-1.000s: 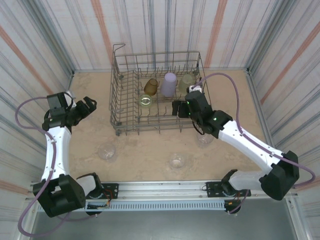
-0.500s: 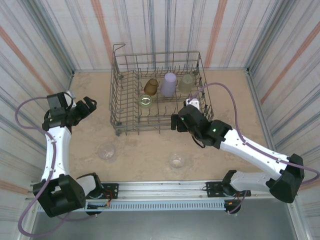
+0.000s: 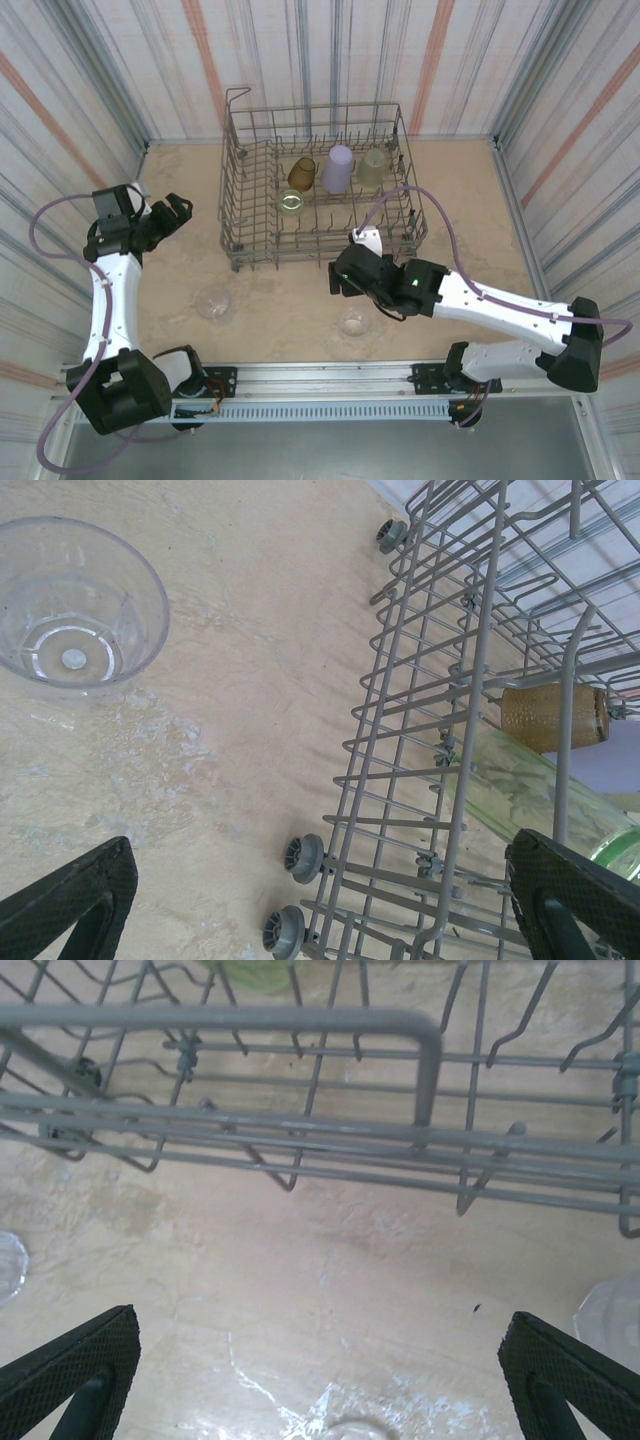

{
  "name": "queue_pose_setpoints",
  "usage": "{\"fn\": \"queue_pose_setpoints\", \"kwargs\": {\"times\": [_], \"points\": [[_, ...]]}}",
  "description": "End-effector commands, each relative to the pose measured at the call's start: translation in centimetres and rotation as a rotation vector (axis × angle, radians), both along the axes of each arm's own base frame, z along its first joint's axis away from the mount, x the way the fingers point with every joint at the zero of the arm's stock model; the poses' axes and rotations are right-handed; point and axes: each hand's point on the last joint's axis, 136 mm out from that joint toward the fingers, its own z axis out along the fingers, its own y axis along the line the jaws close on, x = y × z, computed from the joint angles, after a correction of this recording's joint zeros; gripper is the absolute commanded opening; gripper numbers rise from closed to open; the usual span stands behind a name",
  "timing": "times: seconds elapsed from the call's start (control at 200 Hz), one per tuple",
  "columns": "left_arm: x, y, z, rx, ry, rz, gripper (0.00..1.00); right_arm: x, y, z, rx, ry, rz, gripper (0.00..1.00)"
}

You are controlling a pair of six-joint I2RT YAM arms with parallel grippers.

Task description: Load the cups into the dish rack

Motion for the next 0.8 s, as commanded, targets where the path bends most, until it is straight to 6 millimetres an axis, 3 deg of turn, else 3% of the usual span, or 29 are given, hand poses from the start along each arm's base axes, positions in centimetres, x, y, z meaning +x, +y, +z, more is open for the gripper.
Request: {"fn": "queue_pose_setpoints", "kwargs": {"times": [0.0, 0.426, 0.796], "points": [[-0.2, -0.1, 0.8, -0.016, -0.027, -0.016, 0.99, -0.9, -0.4, -2.4, -0.049, 0.054, -0.029, 0.96], [-0.2, 0.2, 0.9, -0.058, -0.038, -0.003, 0.99, -4.7, 0.4, -6.5, -0.123, 0.202, 0.001, 0.88], [-0.3, 0.3, 0.6, -0.058, -0.034, 0.007, 0.99, -7.4, 1.8, -8.6, -0.196, 0.261, 0.027, 0.64]]}}
